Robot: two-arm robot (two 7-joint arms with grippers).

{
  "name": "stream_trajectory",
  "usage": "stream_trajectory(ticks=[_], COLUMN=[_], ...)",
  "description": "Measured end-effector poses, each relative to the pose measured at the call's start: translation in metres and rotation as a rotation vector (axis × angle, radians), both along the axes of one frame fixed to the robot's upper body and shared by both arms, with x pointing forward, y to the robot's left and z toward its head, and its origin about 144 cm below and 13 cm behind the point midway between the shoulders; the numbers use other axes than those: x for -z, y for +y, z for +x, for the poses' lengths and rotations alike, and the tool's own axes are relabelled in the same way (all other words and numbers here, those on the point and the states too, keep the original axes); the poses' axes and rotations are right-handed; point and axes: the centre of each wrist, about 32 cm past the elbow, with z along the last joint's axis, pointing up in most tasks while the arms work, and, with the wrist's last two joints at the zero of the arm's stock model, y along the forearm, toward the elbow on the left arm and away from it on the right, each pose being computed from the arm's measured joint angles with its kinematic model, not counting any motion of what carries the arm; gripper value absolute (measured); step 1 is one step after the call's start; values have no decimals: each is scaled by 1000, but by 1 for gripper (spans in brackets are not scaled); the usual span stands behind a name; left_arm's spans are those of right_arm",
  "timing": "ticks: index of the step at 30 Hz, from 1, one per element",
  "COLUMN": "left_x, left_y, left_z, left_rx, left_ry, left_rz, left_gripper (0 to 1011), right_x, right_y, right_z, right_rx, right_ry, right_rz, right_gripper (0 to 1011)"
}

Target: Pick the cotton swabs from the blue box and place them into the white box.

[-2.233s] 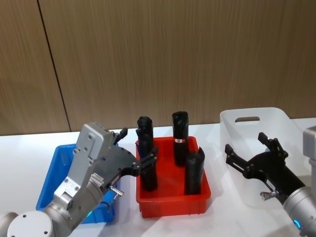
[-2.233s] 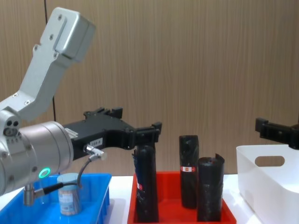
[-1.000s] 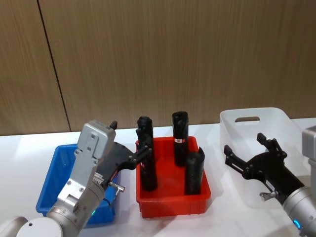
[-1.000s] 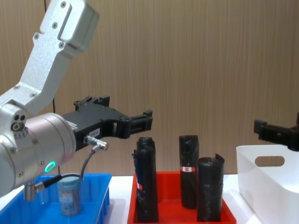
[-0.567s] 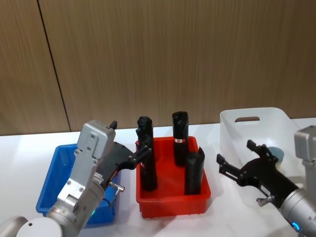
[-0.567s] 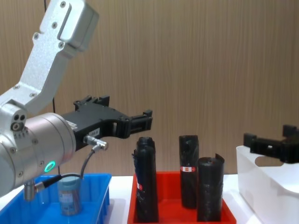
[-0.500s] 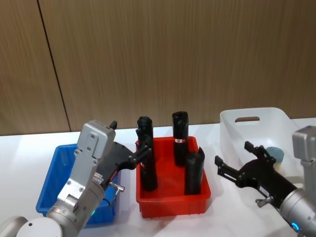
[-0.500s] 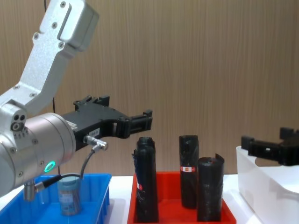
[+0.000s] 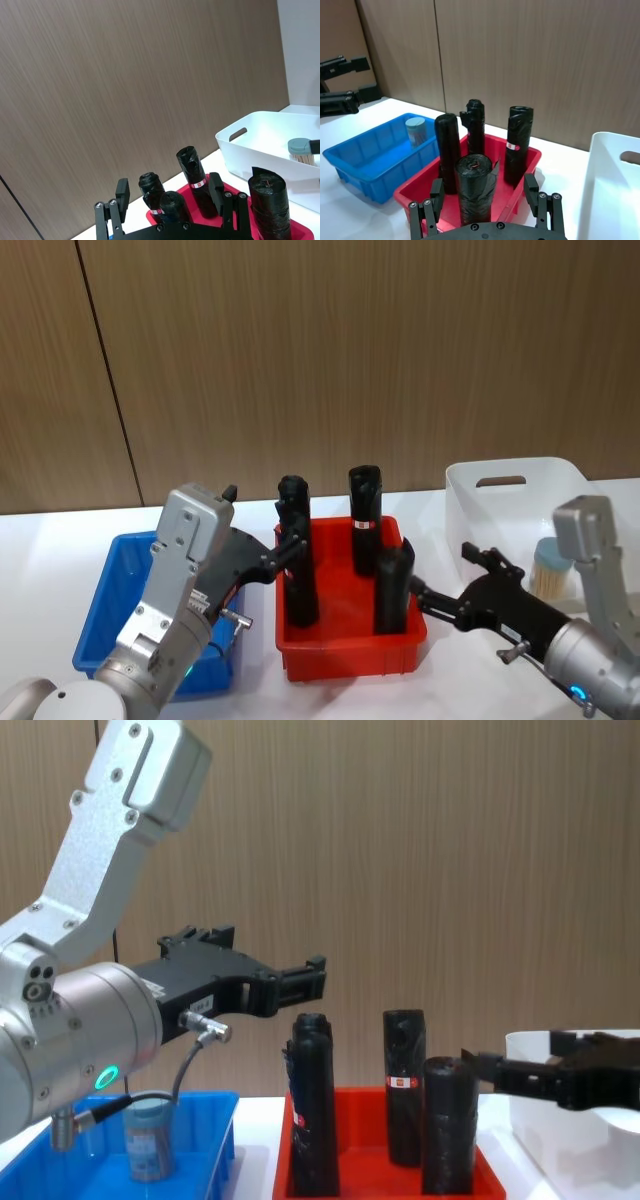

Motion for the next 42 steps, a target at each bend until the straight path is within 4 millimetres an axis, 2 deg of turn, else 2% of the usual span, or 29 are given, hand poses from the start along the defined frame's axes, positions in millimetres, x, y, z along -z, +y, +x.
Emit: stream_trajectory(ticks=[29, 32, 35, 37, 39, 42], left_x=[0, 0, 0, 0, 0, 0], left_y=[0, 0, 0, 0, 0, 0], left_z=[0, 0, 0, 0, 0, 0], left_rx=[0, 0, 0, 0, 0, 0], left_ry=[0, 0, 0, 0, 0, 0], left_rz=[0, 0, 0, 0, 0, 0], left_gripper=[1004, 1004, 1004, 1004, 1004, 1004], right_x=[20, 21, 21, 22, 22, 21], right_y=[23, 25, 26, 27, 28, 29], right_z=[54, 59, 62, 64, 65, 67], right_rx=[-73, -72, -71, -70, -70, -71], right_ry=[90, 94, 95, 96, 96, 96], right_rz=[-39, -41, -41, -42, -43, -44], right_gripper=[999, 966, 863, 847, 759, 707])
